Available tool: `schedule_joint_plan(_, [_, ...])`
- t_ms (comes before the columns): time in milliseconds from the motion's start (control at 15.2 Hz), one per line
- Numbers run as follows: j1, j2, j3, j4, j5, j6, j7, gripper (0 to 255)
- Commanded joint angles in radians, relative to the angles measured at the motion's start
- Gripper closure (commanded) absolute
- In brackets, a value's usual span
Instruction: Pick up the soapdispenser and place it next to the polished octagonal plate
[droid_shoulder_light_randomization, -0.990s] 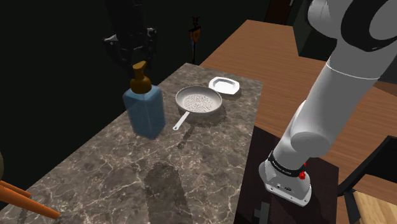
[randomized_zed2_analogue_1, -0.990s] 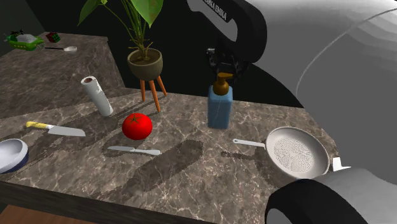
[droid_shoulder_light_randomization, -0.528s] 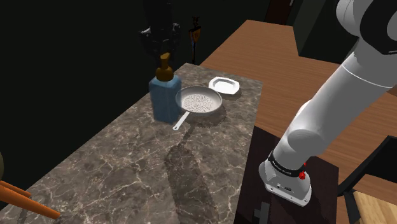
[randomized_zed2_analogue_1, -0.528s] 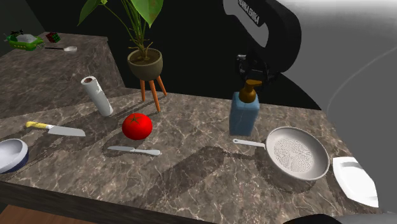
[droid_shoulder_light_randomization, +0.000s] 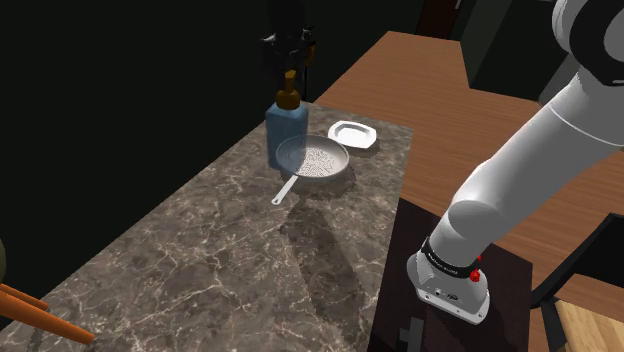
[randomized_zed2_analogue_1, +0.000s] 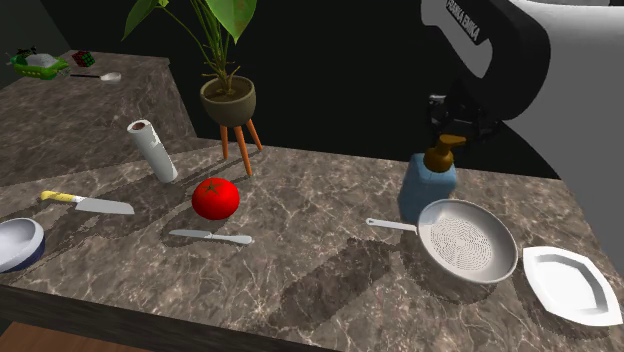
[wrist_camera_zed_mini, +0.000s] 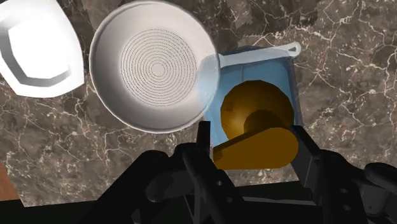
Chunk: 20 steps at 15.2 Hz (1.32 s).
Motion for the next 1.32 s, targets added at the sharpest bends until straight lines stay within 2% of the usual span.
schedule_joint_plan(0, [-0.021,-0.015,-0.035,-0.016,-0.005,0.001,-0.058,255])
schedule_joint_plan(660, [-0.118,0.002,-0.184,-0.007,-0.049,0.007,-0.300,255])
schedule_joint_plan(1254, [-0.206,0.105,-0.303,0.102,-0.082,0.005,-0.505,255])
